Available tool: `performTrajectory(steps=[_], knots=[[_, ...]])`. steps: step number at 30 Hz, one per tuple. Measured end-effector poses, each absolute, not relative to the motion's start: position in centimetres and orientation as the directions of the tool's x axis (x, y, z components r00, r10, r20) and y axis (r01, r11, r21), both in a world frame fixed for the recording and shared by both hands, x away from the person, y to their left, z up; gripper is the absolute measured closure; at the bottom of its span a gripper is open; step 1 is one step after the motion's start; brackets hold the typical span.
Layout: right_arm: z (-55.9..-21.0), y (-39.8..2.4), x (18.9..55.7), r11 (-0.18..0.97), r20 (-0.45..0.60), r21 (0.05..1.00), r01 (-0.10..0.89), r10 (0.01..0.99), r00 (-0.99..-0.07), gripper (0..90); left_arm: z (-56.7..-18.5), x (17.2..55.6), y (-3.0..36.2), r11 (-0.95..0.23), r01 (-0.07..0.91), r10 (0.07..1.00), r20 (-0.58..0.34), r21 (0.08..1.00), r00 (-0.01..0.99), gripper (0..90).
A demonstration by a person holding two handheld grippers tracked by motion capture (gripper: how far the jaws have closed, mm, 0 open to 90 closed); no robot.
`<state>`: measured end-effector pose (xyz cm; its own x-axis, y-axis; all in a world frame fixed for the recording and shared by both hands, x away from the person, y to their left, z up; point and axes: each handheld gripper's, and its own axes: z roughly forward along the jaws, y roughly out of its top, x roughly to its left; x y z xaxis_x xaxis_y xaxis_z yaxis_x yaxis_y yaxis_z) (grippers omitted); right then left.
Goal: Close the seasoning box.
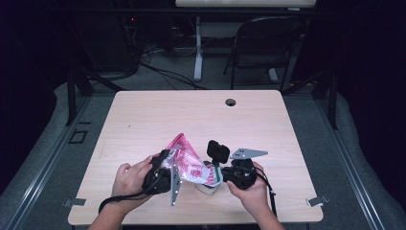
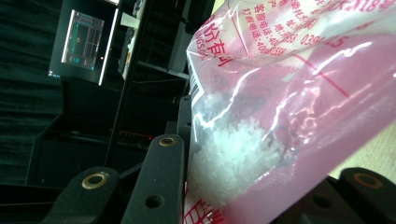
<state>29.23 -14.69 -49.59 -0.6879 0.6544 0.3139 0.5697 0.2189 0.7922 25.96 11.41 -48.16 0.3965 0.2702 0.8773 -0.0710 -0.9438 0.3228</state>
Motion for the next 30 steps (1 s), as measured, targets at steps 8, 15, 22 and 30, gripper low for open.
performTrajectory(steps=[8,15,22,30], knots=[[-49.5,-14.6,29.3,0.223,0.309,0.795,0.564,0.652,-0.693,90.0,-48.6,26.0,11.8,-0.932,-0.056,0.305,0.86,0.357,0.409,77.6],[-49.4,-14.5,29.3,0.224,0.31,0.795,0.564,0.65,-0.694,90.0,-49.1,25.9,12.1,-0.929,-0.046,0.315,0.851,0.367,0.419,77.7],[-49.2,-14.4,29.2,0.239,0.297,0.797,0.554,0.644,-0.705,90.0,-49.9,25.9,12.6,-0.916,-0.026,0.351,0.829,0.401,0.436,77.8],[-49.0,-14.1,29.2,0.223,0.301,0.805,0.55,0.645,-0.702,90.0,-50.6,25.7,13.0,-0.902,-0.009,0.381,0.806,0.432,0.454,77.9]])
